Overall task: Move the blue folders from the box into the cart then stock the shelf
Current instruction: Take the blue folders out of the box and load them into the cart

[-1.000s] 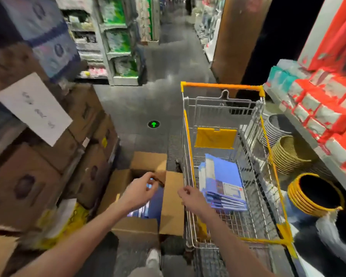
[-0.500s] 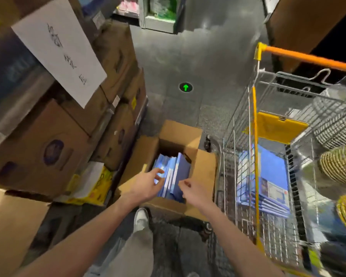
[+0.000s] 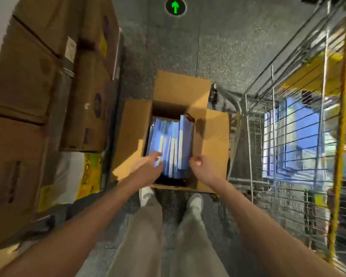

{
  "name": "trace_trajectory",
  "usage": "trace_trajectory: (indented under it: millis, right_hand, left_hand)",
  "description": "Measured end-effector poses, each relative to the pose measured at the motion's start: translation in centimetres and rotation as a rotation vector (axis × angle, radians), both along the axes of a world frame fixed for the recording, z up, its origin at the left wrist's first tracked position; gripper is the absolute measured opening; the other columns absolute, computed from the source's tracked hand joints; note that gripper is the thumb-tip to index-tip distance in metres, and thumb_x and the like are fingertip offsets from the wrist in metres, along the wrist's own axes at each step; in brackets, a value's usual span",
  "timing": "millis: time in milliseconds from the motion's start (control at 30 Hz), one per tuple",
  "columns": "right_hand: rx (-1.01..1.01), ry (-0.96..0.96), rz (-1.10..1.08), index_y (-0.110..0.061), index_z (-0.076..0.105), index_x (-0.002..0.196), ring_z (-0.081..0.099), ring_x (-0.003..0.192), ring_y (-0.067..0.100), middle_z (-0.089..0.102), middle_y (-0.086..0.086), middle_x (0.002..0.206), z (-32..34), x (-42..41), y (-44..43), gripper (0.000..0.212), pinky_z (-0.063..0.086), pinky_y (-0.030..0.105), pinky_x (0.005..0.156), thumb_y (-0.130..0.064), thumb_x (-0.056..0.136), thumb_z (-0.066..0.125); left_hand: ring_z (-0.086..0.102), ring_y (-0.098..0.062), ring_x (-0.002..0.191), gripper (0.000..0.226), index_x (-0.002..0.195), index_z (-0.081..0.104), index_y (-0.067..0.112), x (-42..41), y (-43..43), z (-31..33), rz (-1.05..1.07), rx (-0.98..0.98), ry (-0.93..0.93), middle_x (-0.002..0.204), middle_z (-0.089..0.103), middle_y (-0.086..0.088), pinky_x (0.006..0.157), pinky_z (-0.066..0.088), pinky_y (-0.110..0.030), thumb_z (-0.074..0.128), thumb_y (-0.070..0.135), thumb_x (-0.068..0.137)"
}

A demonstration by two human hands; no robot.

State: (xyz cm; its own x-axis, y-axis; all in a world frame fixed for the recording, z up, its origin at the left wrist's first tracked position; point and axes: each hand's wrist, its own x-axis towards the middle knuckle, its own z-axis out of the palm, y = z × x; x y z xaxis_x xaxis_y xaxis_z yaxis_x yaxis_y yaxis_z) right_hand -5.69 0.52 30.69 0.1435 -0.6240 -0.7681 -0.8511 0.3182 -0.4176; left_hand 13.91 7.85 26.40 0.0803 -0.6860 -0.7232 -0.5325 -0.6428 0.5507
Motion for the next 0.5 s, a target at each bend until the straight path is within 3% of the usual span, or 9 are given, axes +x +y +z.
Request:
trace_trajectory:
  millis: [67,133,200,333,500]
  right_hand:
    - [-0.005,0.049,0.015,-0.002,0.06,0.111,0.059,0.102,0.023,0.061,0.005,0.103,-3.6,0.1,-0.4,0.023,0.038,0.032,0.074,-0.018,0.102,0.047]
    - [-0.031,0.077,0.022,0.007,0.061,0.108,0.061,0.101,0.031,0.061,0.011,0.096,-7.5,0.5,-0.6,0.023,0.037,0.033,0.077,-0.011,0.1,0.048]
    - [-0.02,0.092,0.028,0.009,0.06,0.105,0.061,0.095,0.034,0.061,0.018,0.09,-11.7,1.0,-0.4,0.023,0.039,0.035,0.079,-0.01,0.099,0.048]
    - [-0.03,0.066,-0.01,-0.004,0.058,0.115,0.063,0.109,0.033,0.068,0.016,0.115,-19.4,0.6,0.1,0.026,0.045,0.035,0.09,-0.023,0.097,0.056]
    - [-0.03,0.134,-0.1,-0.009,0.053,0.13,0.06,0.114,0.031,0.063,0.013,0.125,-27.2,-0.9,0.0,0.045,0.045,0.032,0.087,-0.037,0.095,0.059]
  left_hand:
    - [0.067,-0.02,0.096,0.048,0.15,0.038,0.034,-0.1,-0.4,-3.3,-0.101,0.046,0.016,0.127,0.064,-0.006,0.08,0.053,-0.03,0.045,0.045,0.103]
    - [0.05,-0.03,0.134,0.058,0.158,0.026,0.031,-0.3,-1.0,-6.3,-0.253,0.06,0.001,0.163,0.031,-0.007,0.105,0.04,-0.036,0.046,0.043,0.105]
    - [0.039,-0.036,0.143,0.064,0.16,0.019,0.03,-0.7,-1.4,-10.0,-0.325,0.082,0.005,0.169,0.01,-0.003,0.112,0.034,-0.039,0.048,0.043,0.104]
    - [0.014,-0.03,0.154,0.066,0.161,0.017,0.03,-1.3,-1.2,-18.0,-0.389,0.106,-0.025,0.17,-0.001,-0.001,0.121,0.024,-0.05,0.048,0.044,0.104]
    - [-0.002,-0.039,0.154,0.081,0.161,0.005,0.026,-3.4,-0.9,-25.6,-0.573,0.195,-0.02,0.168,-0.013,-0.002,0.12,0.023,-0.056,0.056,0.042,0.1]
